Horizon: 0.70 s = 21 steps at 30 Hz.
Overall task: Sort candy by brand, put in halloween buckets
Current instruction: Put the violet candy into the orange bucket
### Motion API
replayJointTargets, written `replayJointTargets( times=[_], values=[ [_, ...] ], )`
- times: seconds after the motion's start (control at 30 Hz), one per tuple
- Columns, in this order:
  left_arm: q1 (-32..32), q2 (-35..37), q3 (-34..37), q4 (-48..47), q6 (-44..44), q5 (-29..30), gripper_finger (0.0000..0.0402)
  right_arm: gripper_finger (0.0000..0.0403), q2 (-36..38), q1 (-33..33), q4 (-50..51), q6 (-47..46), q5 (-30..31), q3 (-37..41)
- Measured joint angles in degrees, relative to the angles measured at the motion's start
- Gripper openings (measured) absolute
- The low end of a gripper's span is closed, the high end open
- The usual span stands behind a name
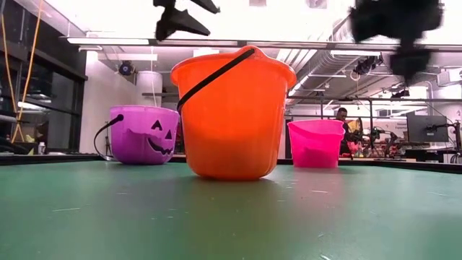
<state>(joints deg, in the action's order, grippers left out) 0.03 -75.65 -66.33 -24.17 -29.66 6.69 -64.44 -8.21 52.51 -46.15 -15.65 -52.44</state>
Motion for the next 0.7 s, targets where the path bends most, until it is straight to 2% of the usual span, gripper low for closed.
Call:
replayJointTargets(
  times=[0.1, 0.17, 0.23, 0.33, 0.5, 0.7],
  values=[
    [-2.5, 4.0, 2.5, -0.5, 0.6, 4.3, 0.02, 0.0271, -0.3, -10.3, -7.8, -15.4, -1.9, 5.4],
    [-3.7, 6.8, 3.6, -0.2, 1.9, 5.0, 0.02, 0.0271, -0.9, -17.0, -14.4, -27.2, -1.6, 7.9],
    [-4.8, 9.0, 4.2, -0.1, 3.0, 5.1, 0.02, 0.0271, -2.1, -22.8, -20.9, -37.1, -0.1, 9.6],
    [-6.6, 11.8, 4.8, -0.9, 4.7, 5.1, 0.02, 0.0271, -4.9, -29.4, -25.0, -48.9, 5.4, 9.7],
    [-9.2, 15.1, 4.8, -1.3, 5.7, 5.1, 0.02, 0.0271, -10.6, -35.5, -24.9, -57.1, 4.5, 6.9],
    [-11.6, 16.5, 4.8, -1.7, 4.2, 5.4, 0.02, 0.0271, -19.0, -38.7, -25.0, -62.3, -1.0, 4.7]
  ],
)
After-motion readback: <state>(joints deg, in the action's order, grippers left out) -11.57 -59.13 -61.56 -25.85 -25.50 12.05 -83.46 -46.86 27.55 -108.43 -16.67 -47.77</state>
